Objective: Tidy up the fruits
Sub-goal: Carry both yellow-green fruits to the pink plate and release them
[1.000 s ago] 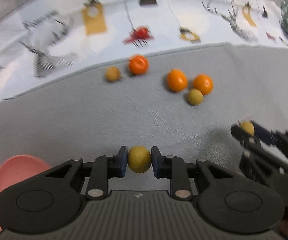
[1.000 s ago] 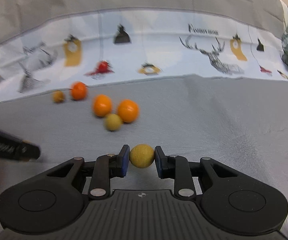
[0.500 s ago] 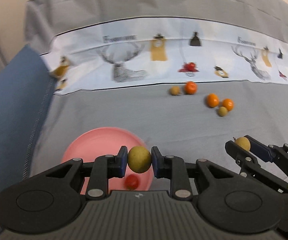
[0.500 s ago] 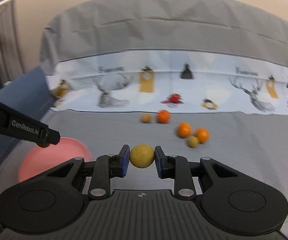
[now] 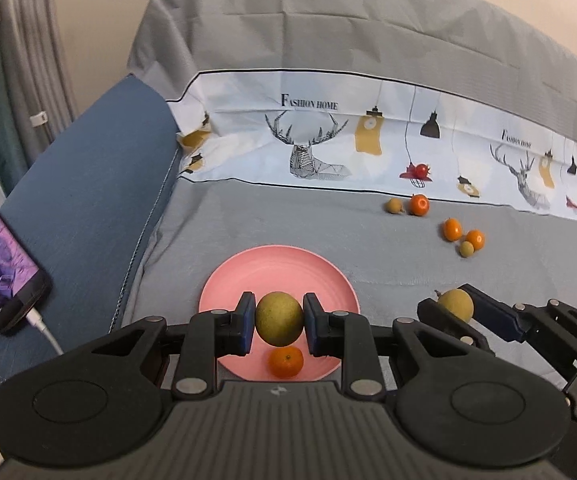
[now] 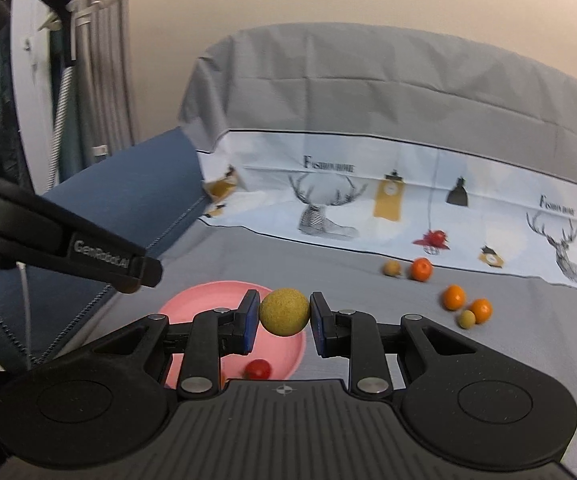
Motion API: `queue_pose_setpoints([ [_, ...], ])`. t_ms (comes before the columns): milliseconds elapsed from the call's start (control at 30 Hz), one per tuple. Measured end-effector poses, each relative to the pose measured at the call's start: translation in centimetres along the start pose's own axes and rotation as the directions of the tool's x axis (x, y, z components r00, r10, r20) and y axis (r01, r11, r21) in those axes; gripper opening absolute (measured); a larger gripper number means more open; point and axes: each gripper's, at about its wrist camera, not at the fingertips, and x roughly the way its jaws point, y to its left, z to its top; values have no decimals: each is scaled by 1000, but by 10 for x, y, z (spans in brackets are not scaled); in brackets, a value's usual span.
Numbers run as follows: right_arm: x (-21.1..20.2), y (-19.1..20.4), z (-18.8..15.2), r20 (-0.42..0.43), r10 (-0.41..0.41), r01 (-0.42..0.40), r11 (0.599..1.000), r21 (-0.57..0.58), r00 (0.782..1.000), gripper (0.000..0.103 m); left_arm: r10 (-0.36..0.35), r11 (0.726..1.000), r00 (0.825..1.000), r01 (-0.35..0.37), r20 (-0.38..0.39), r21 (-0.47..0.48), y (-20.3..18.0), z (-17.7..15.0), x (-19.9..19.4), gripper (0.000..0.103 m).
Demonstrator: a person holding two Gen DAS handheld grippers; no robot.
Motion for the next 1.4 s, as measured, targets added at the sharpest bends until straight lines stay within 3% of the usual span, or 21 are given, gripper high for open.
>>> queue_pose_setpoints([
  [333, 19, 13, -4, -51, 14, -15, 1000, -24, 999, 28, 16, 999, 999, -17, -34, -48, 23, -9, 14, 28],
  [900, 117, -3, -23, -184, 37, -37, 999, 0, 982, 28, 18, 999, 981, -25, -192, -31, 25, -4, 118, 28],
  [1400, 176, -8, -36, -249, 59, -54, 998, 28, 967, 28, 44, 999, 962, -49, -268, -12, 30, -5, 183, 28],
])
